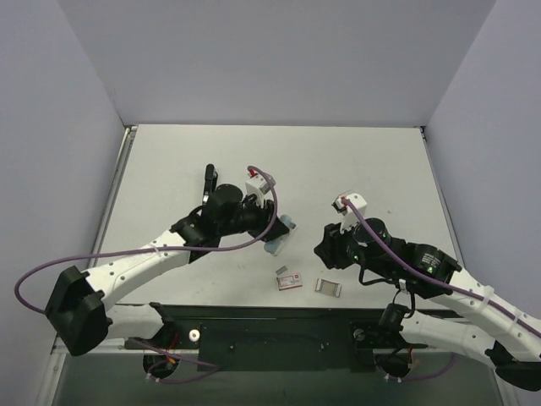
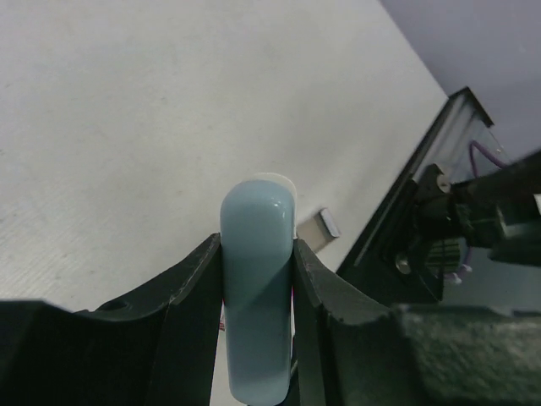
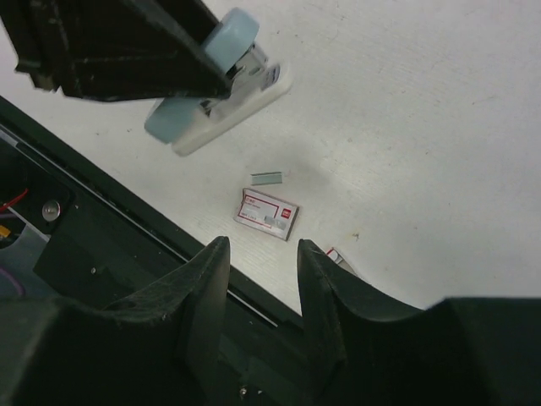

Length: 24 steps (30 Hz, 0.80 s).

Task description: Unload the staples from the stapler

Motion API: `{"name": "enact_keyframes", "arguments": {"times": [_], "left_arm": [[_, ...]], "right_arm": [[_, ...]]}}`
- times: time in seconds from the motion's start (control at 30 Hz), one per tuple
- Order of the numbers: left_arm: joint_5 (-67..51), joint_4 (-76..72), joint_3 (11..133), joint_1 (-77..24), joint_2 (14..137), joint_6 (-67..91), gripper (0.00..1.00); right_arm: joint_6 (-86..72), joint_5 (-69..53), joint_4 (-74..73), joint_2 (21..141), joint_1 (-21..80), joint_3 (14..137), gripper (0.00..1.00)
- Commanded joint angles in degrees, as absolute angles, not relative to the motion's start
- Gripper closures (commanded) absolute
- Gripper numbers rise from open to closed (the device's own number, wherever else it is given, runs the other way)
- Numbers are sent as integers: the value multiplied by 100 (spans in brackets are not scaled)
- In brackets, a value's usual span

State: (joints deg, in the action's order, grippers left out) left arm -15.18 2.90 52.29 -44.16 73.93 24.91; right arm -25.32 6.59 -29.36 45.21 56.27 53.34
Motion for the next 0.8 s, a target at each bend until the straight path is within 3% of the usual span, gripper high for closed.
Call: {"name": "enact_keyframes", "arguments": {"times": [0.0, 0.5, 0.77], "left_arm": [[-2004, -247, 5019, -4825, 6707, 2505, 100], [-2724, -878, 3693, -5871, 5291, 2575, 100], [-3120, -1607, 3174, -5959, 5080, 2970, 100]], "right_arm": [[-2189, 554, -3261, 4465, 5607, 5721, 66], [-1442, -2108, -3516, 4386, 5625, 6293, 64], [-1327, -2391, -3287, 4719, 5879, 6258, 64]]}}
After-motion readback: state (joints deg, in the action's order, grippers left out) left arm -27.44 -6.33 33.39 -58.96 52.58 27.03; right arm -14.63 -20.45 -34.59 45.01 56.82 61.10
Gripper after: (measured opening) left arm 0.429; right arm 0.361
